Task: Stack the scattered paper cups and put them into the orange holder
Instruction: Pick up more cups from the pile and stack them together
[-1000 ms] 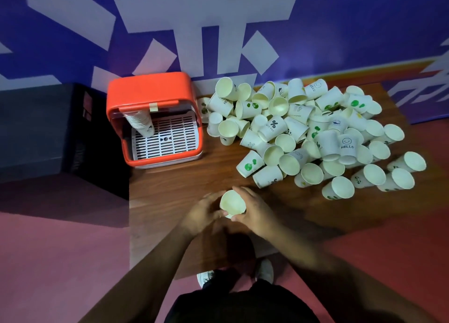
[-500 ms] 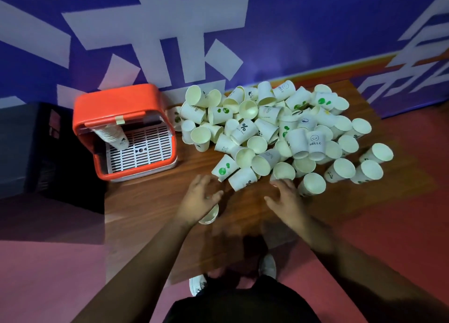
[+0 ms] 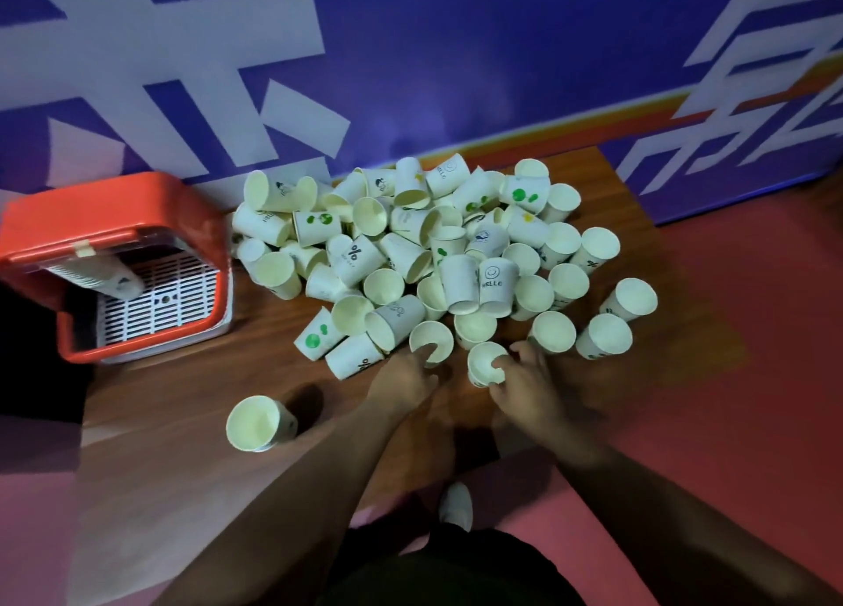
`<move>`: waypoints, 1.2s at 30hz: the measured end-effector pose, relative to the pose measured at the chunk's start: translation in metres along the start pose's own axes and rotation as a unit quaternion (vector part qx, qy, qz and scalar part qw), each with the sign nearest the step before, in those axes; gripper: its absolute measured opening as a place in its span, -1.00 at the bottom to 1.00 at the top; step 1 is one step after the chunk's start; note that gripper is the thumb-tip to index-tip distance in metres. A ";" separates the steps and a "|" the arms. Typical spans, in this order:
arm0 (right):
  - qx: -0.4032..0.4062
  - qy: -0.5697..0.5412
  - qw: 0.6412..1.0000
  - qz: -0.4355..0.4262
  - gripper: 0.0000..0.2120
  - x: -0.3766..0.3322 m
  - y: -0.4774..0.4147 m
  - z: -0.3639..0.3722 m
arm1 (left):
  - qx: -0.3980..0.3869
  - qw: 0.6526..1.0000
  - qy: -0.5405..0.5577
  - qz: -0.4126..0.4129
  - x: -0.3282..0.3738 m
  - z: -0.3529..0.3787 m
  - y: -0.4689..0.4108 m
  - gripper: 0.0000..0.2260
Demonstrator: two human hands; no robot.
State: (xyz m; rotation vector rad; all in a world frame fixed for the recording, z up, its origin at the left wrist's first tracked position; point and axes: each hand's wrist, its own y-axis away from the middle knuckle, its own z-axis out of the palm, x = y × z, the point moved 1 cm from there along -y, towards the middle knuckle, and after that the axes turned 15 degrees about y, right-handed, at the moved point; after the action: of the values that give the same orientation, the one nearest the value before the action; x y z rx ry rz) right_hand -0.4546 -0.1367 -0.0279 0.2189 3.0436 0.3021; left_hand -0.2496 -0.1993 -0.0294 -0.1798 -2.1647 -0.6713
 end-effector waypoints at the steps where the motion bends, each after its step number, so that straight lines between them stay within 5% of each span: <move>1: -0.014 0.004 1.000 -0.013 -0.72 0.002 -0.002 0.002 | -0.004 1.000 -0.008 -0.014 -0.001 0.005 -0.004 -0.51; 7: -0.027 -0.063 0.996 -0.058 -0.93 0.010 -0.007 0.013 | 0.071 0.997 -0.003 -0.025 -0.005 0.014 -0.003 -0.74; 18: -0.030 -0.238 0.964 -0.118 -0.85 -0.028 -0.016 -0.023 | 0.107 0.984 0.139 0.005 -0.027 -0.039 0.059 -0.80; 29: -0.052 -0.243 0.964 -0.095 -0.77 -0.078 -0.022 -0.041 | 0.208 0.936 0.285 0.003 -0.051 -0.117 0.126 -0.72; 36: 0.015 -0.292 0.950 -0.111 -0.79 -0.148 -0.031 -0.061 | 0.268 0.935 0.231 0.000 -0.088 -0.176 0.154 -0.33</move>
State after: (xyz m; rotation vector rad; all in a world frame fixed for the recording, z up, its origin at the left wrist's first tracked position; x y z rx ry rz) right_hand -0.3184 -0.2005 0.0345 -0.0332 2.4534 0.1411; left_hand -0.0193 -0.1521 0.0538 0.2485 -1.8044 -0.0825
